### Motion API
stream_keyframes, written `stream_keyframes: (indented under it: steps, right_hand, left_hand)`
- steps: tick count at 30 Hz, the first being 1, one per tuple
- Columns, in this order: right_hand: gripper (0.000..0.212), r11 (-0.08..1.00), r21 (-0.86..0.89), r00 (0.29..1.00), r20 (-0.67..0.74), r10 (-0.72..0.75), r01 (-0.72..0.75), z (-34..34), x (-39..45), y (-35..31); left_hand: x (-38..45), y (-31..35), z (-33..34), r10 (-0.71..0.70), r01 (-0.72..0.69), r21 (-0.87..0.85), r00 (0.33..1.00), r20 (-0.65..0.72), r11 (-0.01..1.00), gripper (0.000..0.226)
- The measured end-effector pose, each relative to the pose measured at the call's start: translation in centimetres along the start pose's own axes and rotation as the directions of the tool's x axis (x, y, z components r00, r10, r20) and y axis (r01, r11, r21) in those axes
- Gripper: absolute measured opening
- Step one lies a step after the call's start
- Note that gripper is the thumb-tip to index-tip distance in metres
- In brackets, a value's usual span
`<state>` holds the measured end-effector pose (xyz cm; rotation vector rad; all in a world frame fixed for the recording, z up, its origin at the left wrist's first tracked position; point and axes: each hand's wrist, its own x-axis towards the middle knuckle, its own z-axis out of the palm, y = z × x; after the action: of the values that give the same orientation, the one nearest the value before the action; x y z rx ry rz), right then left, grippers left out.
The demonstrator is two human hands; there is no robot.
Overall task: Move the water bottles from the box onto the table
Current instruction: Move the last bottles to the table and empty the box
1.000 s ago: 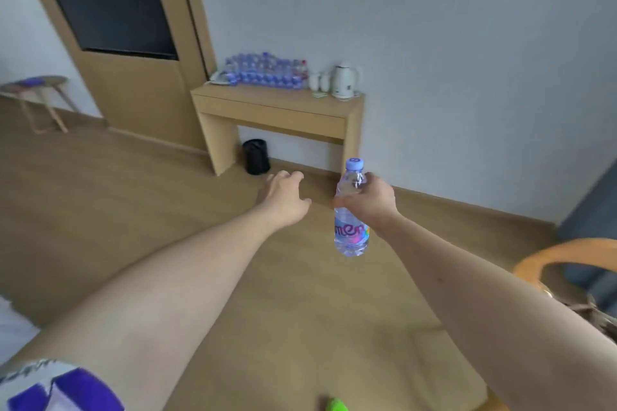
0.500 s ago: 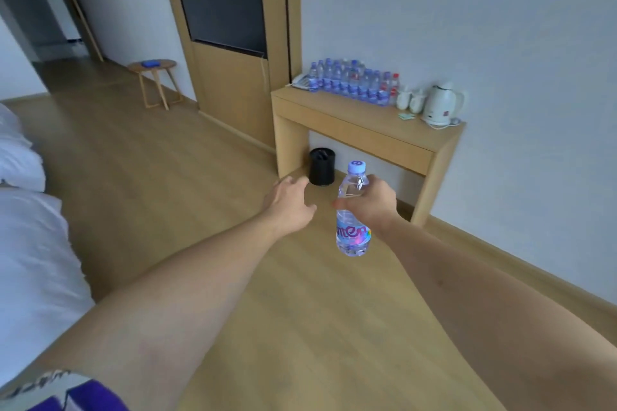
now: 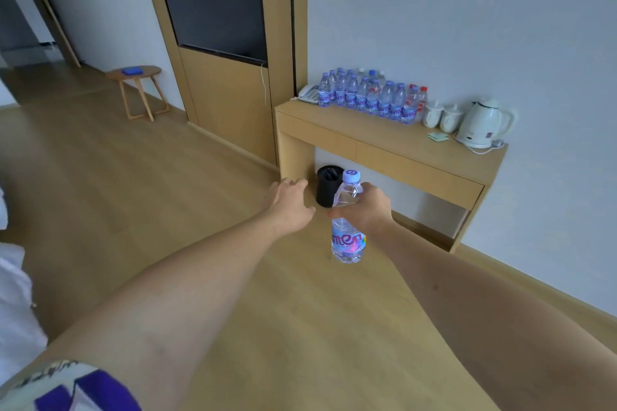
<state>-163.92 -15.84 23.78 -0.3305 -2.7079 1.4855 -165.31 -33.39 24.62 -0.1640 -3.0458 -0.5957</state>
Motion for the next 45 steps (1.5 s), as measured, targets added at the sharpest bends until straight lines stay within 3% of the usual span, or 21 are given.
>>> stream_keyframes:
  steps: [13,20,24,33,45]
  right_hand:
    - [0.047,0.998,0.021,0.998,-0.011,0.061,-0.061,8.3,22.4,-4.7]
    - [0.049,0.997,0.013,0.997,0.004,0.071,-0.071,11.3,38.9,-6.5]
    - [0.054,0.997,0.005,0.996,0.035,0.078,-0.078,12.1,47.6,-8.5]
    - [0.057,0.991,-0.014,0.991,0.016,0.135,-0.135,15.7,63.0,-10.3]
    - [0.064,0.949,0.012,0.934,-0.174,0.313,-0.315,21.4,83.4,-12.9]
  left_hand:
    - [24.0,-8.3,1.7,0.036,-0.033,-0.049,0.998,0.043,0.998,0.056]
    - [40.4,-10.5,2.5,0.048,-0.048,0.001,0.995,0.087,0.999,0.057]
    - [49.7,-11.1,1.5,0.03,-0.03,-0.019,0.999,0.038,0.999,0.058]
    - [66.2,-14.2,2.7,0.088,-0.085,-0.041,0.994,0.06,0.996,0.06]
    - [91.5,-18.9,3.2,0.244,-0.242,-0.039,0.941,0.235,0.97,0.059]
